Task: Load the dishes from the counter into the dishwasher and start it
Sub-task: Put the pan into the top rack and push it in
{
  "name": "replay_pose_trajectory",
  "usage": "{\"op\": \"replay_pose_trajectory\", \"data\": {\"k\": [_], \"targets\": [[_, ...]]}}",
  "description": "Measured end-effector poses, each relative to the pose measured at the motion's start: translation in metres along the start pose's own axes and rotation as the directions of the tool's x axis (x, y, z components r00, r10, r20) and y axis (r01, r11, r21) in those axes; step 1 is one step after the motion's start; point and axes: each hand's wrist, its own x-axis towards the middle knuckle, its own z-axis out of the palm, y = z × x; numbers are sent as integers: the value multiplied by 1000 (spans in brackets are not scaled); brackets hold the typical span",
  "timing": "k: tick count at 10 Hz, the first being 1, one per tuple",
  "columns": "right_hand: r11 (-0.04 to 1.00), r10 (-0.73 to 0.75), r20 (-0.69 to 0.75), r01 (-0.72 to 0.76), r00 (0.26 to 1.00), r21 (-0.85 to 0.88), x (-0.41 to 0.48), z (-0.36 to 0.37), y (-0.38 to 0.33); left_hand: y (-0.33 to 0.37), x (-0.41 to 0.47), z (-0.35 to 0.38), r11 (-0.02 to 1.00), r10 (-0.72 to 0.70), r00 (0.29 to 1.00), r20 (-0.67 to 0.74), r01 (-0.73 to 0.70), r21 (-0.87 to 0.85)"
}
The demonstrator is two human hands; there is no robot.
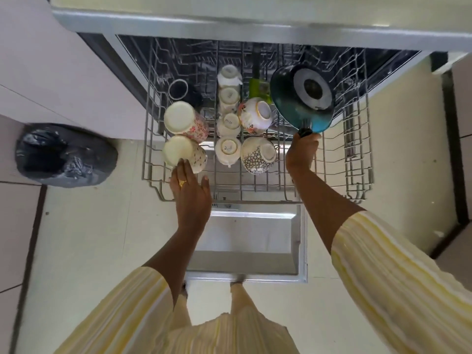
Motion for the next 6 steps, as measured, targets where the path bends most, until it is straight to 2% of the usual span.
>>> {"op": "replay_pose_trajectory", "data": {"k": [1,3,6], "targets": [[999,1,-68,2,998,38,12,14,1,4,-8,11,999,-30,1000,6,30,18],[998,57,-39,-56,998,25,19,27,8,2,-6,19,993,-45,999,-21,47,107],[994,103,-25,-102,994,29,16,19,12,1,-10,23,988,-59,997,-46,65,142]]}}
